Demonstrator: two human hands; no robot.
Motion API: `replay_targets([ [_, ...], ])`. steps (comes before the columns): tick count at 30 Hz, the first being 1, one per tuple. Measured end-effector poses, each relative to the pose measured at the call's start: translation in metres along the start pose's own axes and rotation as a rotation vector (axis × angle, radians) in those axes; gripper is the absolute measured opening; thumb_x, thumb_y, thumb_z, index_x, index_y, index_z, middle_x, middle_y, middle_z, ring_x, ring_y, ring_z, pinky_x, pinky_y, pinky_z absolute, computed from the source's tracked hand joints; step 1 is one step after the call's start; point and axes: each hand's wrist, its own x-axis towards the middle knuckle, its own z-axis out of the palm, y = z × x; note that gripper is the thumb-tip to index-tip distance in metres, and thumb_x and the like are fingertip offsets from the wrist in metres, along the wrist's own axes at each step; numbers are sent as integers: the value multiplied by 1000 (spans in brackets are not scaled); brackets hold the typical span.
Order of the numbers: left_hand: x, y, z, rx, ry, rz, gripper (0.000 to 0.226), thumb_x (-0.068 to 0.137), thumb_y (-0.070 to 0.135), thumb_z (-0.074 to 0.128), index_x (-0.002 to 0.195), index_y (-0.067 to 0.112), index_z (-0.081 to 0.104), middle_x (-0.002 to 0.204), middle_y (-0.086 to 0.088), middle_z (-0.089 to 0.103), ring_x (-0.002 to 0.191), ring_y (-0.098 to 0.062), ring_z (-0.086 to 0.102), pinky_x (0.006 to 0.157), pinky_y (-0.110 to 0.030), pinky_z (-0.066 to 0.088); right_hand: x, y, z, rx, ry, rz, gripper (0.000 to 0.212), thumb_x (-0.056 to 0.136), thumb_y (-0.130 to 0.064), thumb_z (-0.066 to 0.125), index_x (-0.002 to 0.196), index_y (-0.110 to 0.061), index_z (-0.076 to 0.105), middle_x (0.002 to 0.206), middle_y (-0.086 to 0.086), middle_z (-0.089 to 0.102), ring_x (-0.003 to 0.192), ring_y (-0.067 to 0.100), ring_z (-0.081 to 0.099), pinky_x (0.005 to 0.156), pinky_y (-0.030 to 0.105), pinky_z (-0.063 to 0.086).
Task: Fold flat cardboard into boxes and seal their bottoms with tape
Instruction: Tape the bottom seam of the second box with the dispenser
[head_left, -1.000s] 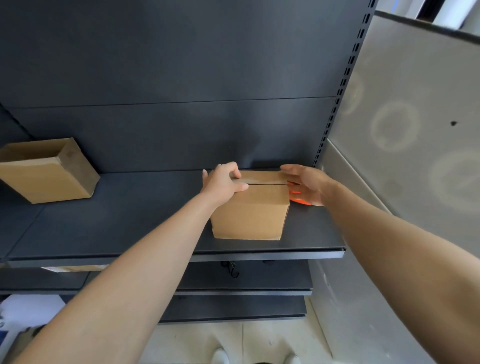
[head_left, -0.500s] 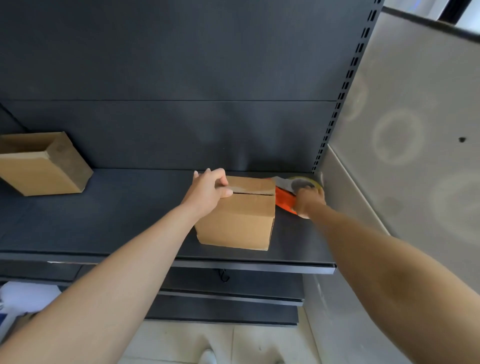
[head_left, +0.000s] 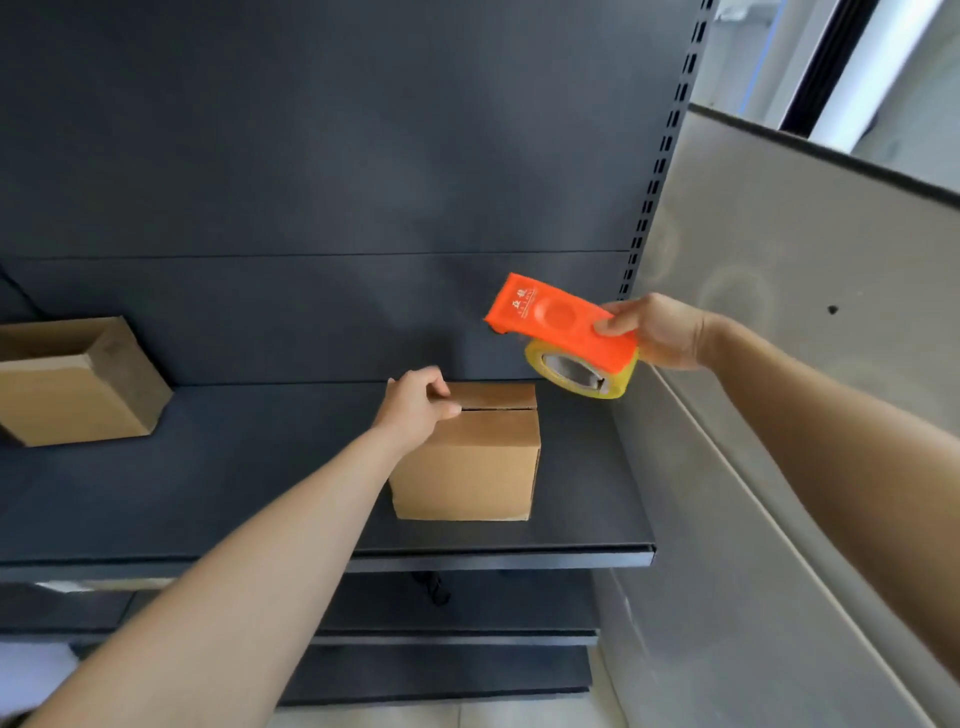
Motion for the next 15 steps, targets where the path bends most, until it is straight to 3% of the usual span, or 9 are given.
replay_targets([
  [5, -4, 1, 0, 3, -25, -1, 14, 89, 22, 65, 83, 19, 53, 131, -9, 50, 140, -33, 23, 104, -43, 32, -21, -31, 19, 279, -48, -73, 36, 81, -23, 48, 110, -2, 58, 94, 12, 69, 82, 24, 66, 87, 38, 48],
  [9, -6, 0, -2, -25, -39, 11, 14, 89, 23, 64, 81, 22, 52, 133, -9, 50, 142, -33, 19, 107, -47, 31, -12, -23, 52, 245, -44, -91, 54, 90, -51, 46, 119, -6, 59, 103, 13, 69, 88, 24, 66, 88, 39, 51],
  [12, -5, -2, -4, -34, -79, -9, 19, 89, 24, 63, 77, 29, 50, 145, -14, 40, 144, -33, 16, 110, -49, 28, -5, -9, 69, 191, 11, -29, 56, 87, -56, 48, 111, -7, 62, 92, 9, 72, 79, 20, 68, 80, 35, 54],
  [15, -3, -7, -6, -38, -93, -4, 9, 91, 19, 60, 88, 26, 57, 144, -8, 43, 143, -28, 21, 111, -43, 29, 0, 3, 76, 125, 63, 15, 61, 82, -57, 55, 113, -6, 61, 91, 10, 72, 80, 22, 68, 83, 36, 54],
])
